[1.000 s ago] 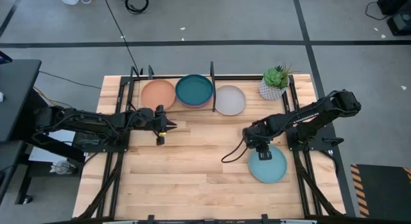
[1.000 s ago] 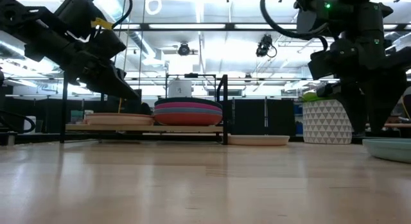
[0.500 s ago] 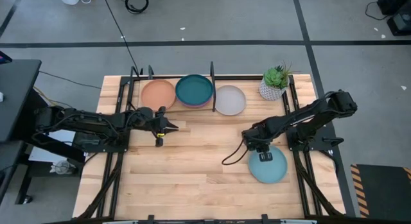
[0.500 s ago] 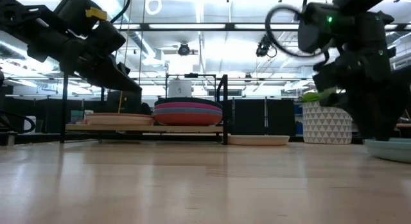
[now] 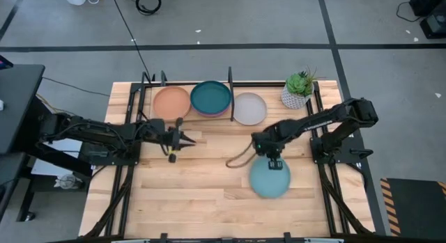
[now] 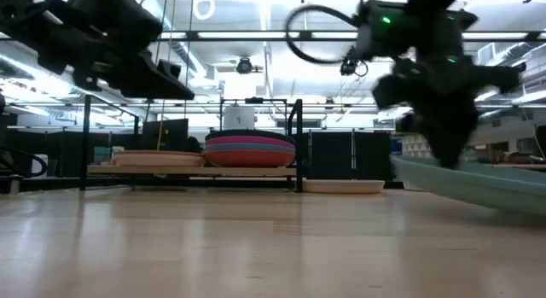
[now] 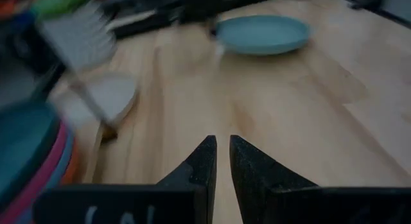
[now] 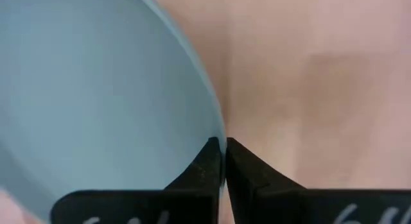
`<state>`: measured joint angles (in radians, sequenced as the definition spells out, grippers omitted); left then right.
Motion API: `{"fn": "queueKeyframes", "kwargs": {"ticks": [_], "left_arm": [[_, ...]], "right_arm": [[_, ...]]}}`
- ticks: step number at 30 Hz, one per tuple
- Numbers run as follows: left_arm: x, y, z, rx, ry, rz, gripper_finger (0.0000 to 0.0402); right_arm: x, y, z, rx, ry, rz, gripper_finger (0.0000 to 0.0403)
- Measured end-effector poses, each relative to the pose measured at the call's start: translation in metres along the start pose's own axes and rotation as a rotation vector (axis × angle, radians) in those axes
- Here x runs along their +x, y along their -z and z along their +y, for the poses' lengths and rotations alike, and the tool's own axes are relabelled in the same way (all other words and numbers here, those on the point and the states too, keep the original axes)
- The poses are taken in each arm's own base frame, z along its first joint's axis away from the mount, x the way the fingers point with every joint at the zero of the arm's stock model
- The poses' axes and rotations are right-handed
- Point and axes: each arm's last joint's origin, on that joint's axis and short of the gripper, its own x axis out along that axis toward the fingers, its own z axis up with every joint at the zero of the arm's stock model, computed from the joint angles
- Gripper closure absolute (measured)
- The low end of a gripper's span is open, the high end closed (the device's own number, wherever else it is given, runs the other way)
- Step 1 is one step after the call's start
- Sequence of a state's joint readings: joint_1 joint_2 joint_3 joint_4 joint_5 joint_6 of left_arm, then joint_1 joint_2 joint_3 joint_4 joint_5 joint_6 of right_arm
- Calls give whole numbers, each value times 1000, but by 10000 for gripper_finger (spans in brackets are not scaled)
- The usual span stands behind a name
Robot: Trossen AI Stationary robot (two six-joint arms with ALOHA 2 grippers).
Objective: Place and stack plates onto a shelf
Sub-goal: Stack the light blue plate on top of the brown plate
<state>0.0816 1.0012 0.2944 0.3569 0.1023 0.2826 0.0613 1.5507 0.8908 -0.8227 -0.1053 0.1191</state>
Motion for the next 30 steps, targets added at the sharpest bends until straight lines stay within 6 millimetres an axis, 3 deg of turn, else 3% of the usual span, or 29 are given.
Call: {"fn": "queueKeyframes", "kwargs": {"ticks": [6,12,15,20,30], "left_arm": [[5,-18,-25,266,-33,-6,329],[21,-21,-53,682,-70,79,249],[34,-27,-57,805,-172,73,212],[58,-36,-57,968,-228,104,182],[101,-56,-48,1214,-273,112,180]], "right_arm": [[-34,-22,-33,117,-117,-135,388],[-56,-34,-68,232,-254,-251,388],[-66,-37,-81,295,-263,-288,388],[-76,-40,-87,325,-250,-315,387],[-78,-39,-87,343,-251,-303,386]]}}
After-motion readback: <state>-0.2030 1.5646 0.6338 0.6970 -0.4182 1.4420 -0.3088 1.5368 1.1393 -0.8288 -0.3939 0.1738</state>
